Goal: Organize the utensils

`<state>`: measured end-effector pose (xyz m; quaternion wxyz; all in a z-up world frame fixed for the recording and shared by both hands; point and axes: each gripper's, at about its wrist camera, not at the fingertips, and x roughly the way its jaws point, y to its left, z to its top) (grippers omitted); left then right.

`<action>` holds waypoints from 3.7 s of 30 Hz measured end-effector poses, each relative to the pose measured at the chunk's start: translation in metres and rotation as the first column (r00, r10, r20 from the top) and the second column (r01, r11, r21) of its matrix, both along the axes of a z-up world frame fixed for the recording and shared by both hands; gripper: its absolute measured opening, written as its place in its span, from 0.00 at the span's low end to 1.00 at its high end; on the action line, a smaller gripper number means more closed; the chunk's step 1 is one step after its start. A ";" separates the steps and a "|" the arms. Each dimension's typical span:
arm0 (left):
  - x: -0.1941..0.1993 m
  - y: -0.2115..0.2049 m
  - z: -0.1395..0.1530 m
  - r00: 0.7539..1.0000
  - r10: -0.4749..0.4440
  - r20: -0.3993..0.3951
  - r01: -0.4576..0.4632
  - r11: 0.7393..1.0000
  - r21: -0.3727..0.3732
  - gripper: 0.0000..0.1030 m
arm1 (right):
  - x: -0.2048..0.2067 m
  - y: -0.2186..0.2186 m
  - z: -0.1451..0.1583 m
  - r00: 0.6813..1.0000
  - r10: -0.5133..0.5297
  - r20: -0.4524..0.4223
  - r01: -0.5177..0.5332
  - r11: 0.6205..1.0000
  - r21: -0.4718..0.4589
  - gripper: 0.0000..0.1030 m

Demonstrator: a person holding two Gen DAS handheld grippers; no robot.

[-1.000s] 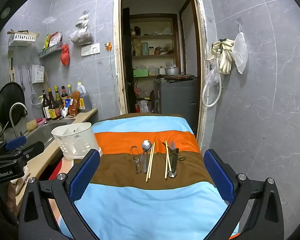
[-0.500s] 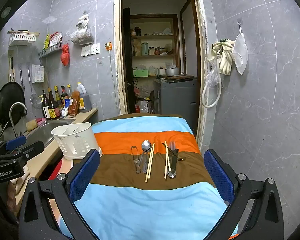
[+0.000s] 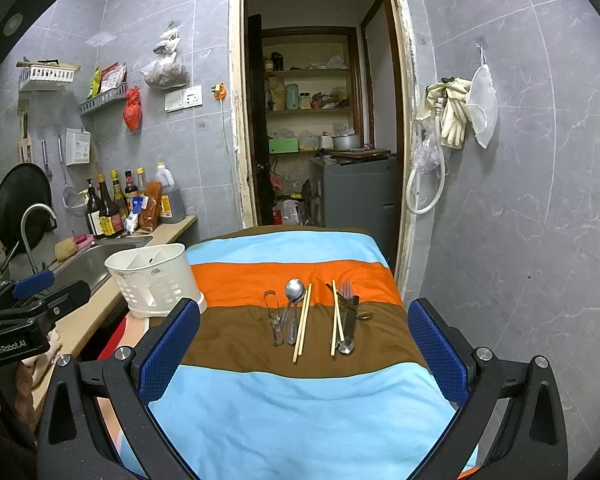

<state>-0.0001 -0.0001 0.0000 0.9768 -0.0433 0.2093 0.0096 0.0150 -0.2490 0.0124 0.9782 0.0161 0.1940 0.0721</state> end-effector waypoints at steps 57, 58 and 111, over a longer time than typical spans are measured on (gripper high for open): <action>0.001 0.000 0.000 1.000 0.001 0.006 -0.001 1.000 0.001 0.98 | -0.001 -0.003 0.002 1.000 0.001 0.000 -0.001 1.000 0.000 0.99; 0.001 0.000 0.000 1.000 0.001 0.006 -0.001 1.000 0.001 0.98 | -0.001 -0.002 0.002 1.000 0.001 0.000 -0.001 1.000 0.000 0.99; 0.128 -0.038 -0.016 0.999 -0.037 -0.039 0.036 0.999 -0.018 0.98 | 0.121 -0.044 -0.004 0.997 0.016 -0.073 -0.017 1.000 -0.019 0.99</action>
